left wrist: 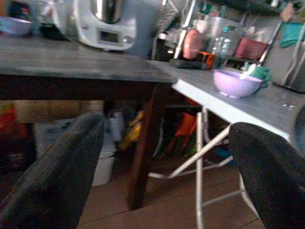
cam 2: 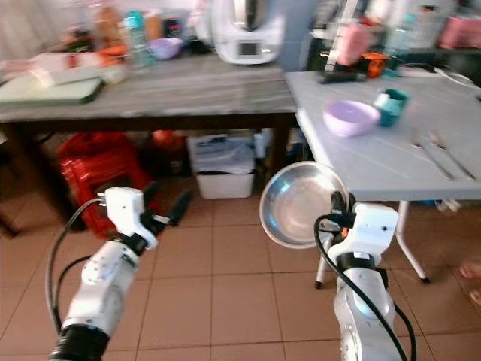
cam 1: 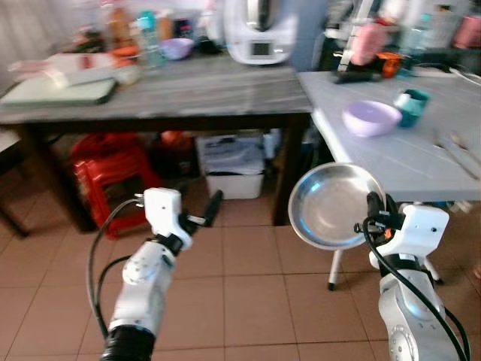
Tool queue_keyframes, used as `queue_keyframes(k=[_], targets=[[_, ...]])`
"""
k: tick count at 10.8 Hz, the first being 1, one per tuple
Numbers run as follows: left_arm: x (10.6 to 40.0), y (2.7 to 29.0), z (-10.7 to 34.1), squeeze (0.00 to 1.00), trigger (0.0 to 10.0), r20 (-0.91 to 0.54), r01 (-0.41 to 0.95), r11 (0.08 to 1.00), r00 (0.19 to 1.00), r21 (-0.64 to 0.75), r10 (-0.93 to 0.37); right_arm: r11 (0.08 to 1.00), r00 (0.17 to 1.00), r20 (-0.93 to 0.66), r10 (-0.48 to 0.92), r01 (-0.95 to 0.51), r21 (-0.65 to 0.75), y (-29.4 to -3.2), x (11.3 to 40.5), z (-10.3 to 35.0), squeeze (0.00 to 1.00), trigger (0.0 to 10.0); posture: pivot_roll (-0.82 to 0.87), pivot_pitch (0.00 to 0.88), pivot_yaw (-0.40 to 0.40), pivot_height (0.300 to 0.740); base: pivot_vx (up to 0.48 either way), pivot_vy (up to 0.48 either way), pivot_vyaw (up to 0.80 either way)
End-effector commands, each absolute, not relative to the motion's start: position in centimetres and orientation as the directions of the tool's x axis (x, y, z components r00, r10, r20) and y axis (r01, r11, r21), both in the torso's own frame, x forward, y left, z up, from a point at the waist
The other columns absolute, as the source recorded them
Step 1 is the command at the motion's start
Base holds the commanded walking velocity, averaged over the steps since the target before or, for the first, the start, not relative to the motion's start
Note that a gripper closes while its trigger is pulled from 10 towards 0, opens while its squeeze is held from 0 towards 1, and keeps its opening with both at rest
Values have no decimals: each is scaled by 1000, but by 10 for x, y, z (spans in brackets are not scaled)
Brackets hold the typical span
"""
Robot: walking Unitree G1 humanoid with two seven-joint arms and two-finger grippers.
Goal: Setting the table
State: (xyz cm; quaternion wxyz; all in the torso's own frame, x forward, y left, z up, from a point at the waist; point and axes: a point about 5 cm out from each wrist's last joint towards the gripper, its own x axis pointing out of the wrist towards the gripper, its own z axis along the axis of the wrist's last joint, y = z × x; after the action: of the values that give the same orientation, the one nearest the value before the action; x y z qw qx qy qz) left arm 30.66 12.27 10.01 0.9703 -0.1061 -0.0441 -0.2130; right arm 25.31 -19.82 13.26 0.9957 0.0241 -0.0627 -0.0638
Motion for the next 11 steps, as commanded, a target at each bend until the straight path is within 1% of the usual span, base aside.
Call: queue_keyframes(k=[1,2,5,8,11], targets=[[310,126,105,0,10000,141,427,887,903,-175,-406,992,982,145,-119,111,60,-195,256,137,0,10000,-62,0,14,740,416,0,0],[309,125,104,0,10000,140,426,887,903,-177,-406,993,983,144,-114,107,55,-194,256,137,0,10000,-62,0,12,740,420,0,0],[310,125,104,0,10000,140,428,887,902,-176,-408,993,982,153,-113,106,54,-194,257,138,0,10000,-62,0,15,740,417,0,671],[313,117,115,0,10000,171,444,879,893,-175,-417,992,981,155,-118,110,55,-195,257,138,0,10000,-65,0,20,740,420,0,513],[313,114,115,0,10000,170,453,874,889,-175,-426,992,979,161,-125,118,50,-196,256,139,0,10000,-70,0,22,740,419,0,492]])
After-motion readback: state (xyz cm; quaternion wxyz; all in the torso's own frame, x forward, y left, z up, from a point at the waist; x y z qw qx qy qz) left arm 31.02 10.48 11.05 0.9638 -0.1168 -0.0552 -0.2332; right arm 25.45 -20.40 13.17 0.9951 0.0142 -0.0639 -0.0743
